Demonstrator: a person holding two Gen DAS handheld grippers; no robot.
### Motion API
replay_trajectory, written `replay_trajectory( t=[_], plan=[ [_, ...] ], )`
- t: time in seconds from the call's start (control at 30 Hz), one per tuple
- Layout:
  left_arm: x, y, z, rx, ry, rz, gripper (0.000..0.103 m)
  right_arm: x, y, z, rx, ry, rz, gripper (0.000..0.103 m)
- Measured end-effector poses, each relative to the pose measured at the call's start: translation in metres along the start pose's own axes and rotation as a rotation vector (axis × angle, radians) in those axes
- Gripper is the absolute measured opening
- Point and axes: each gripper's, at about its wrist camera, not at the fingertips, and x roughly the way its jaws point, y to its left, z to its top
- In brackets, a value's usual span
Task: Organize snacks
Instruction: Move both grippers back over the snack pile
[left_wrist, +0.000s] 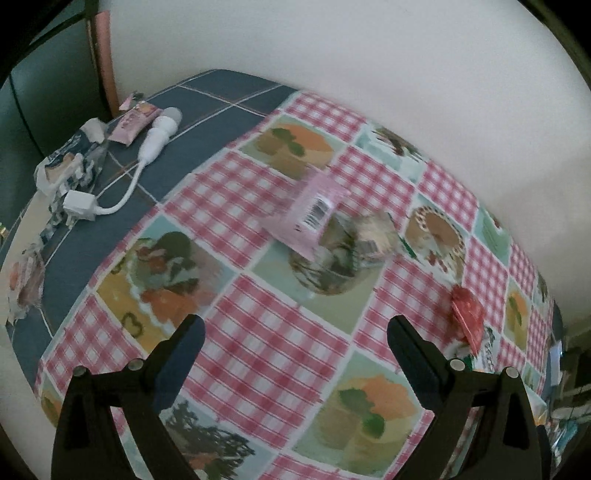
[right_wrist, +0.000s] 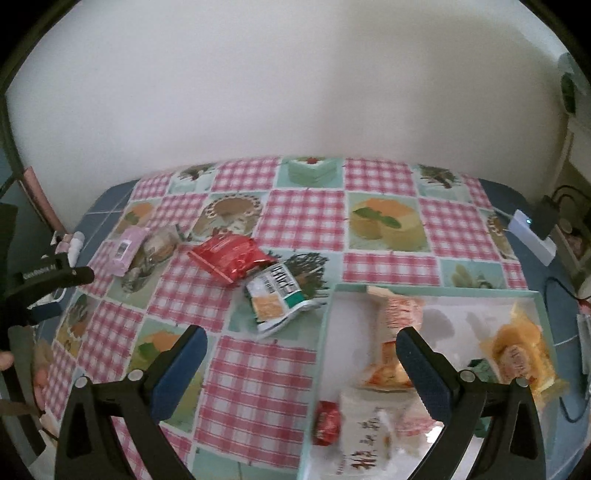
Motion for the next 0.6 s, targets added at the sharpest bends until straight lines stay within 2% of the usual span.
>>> replay_trajectory(
  t=[0.37, 0.6],
  plan=[
    [0.006, 0.041, 0.015, -0.077, -0.032, -0.018, 0.099, 0.019, 0.021, 0.0, 0.005, 0.033, 0.029, 0.103],
    [0.01, 0.049, 0.023, -0.081, -0.028, -0.026, 0.099, 0.02, 0.021, 0.006, -0.019, 0.005, -0.008, 0.103]
  ],
)
